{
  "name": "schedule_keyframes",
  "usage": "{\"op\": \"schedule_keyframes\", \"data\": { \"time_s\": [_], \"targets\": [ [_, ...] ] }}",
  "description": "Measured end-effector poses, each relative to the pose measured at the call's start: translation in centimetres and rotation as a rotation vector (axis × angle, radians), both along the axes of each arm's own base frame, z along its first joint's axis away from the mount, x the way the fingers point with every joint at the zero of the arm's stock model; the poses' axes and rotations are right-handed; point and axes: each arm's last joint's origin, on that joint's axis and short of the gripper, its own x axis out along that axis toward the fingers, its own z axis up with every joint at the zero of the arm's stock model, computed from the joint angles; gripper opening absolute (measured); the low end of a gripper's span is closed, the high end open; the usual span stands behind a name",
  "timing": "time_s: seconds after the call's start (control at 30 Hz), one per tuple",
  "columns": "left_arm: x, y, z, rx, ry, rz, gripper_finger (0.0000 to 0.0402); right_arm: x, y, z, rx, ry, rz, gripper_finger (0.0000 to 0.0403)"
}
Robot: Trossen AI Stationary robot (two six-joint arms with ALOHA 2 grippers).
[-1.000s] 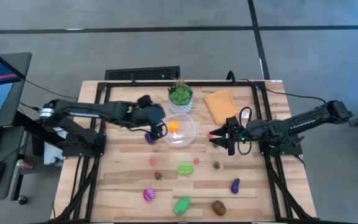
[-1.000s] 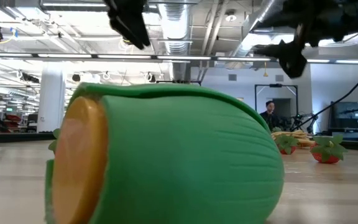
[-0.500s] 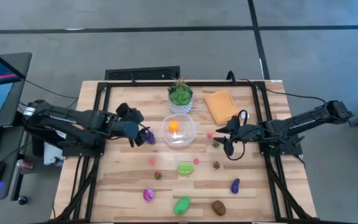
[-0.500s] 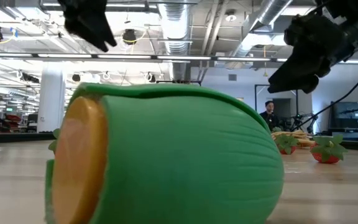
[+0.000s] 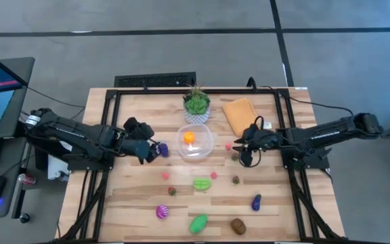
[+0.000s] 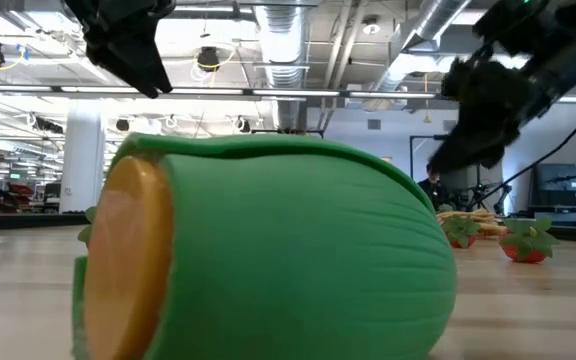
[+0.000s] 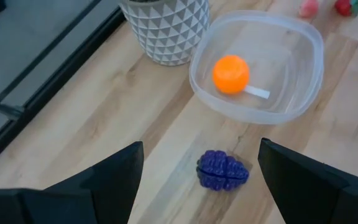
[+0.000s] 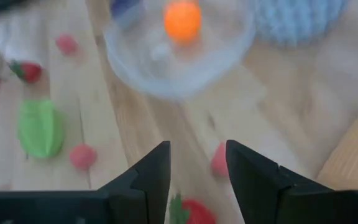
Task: Pick and placing Produce into tupperware
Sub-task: Put the top right pink peach into the transparent bin
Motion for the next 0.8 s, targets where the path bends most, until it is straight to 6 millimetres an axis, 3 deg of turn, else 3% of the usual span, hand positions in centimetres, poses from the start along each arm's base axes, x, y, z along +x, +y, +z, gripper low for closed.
{"op": "schedule_keyframes", "data": {
  "time_s": [0.17, 0.43, 0.6, 0.8],
  "targets": [
    [0.0, 0.0, 0.0, 0.009, -0.008, 0.013, 0.0306, 0.8, -0.7, -1.0, 0.068, 0.074, -0.016, 0.0196],
    [0.0, 0.0, 0.0, 0.002, -0.014, 0.025, 0.0306, 2.5, -1.9, 0.4, -0.137, 0.132, 0.135, 0.0250],
    [0.0, 0.1, 0.0, -0.010, -0.026, 0.042, 0.0306, 2.8, -3.2, 0.4, -0.124, 0.261, 0.200, 0.0260],
    [0.0, 0.0, 0.0, -0.017, -0.033, 0.051, 0.0306, 3.6, -4.5, 0.1, -0.066, 0.297, 0.247, 0.0260]
  ]
}}
